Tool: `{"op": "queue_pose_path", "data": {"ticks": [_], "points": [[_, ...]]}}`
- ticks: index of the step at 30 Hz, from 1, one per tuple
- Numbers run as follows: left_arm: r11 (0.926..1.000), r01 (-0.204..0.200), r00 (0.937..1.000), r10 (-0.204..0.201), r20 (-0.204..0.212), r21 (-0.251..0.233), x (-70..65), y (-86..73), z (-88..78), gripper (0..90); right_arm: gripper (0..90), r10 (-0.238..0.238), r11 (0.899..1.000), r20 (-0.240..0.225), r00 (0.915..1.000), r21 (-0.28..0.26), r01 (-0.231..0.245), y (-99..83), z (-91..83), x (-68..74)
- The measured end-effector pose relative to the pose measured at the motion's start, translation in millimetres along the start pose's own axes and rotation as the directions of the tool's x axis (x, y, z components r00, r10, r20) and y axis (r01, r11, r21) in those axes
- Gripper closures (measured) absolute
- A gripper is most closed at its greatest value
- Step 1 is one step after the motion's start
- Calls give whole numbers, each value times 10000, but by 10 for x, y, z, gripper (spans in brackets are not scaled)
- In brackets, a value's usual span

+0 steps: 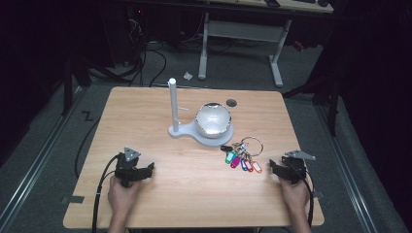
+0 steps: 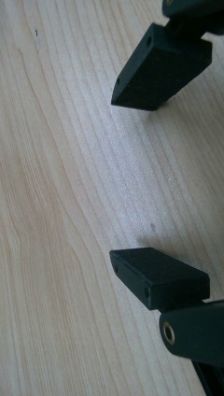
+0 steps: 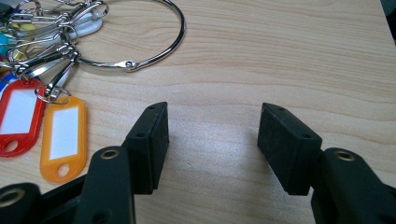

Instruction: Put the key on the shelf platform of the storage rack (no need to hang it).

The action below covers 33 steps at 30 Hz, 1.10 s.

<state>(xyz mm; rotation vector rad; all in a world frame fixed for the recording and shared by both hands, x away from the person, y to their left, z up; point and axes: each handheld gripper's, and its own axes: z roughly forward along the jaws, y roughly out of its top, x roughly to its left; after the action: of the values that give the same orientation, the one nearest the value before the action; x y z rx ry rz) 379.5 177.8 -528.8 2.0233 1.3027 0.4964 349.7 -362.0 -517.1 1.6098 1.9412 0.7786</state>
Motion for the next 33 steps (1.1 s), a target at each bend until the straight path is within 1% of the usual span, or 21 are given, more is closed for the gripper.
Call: {"op": "queue_pose_path", "data": {"ticks": [22, 26, 33], "points": [[10000, 1, 10000, -1, 0, 1, 1, 0, 0, 218, 439, 22, 10000, 42, 10000, 1, -22, 1, 0, 6], [10000, 2, 10000, -2, 2, -4, 1, 0, 0, 218, 446, -35, 10000, -102, 9999, 4, 35, -3, -6, 12], [10000, 4, 10000, -4, 4, -6, 1, 0, 0, 219, 486, -61, 10000, -146, 9999, -25, 60, -7, -11, 30]]}}
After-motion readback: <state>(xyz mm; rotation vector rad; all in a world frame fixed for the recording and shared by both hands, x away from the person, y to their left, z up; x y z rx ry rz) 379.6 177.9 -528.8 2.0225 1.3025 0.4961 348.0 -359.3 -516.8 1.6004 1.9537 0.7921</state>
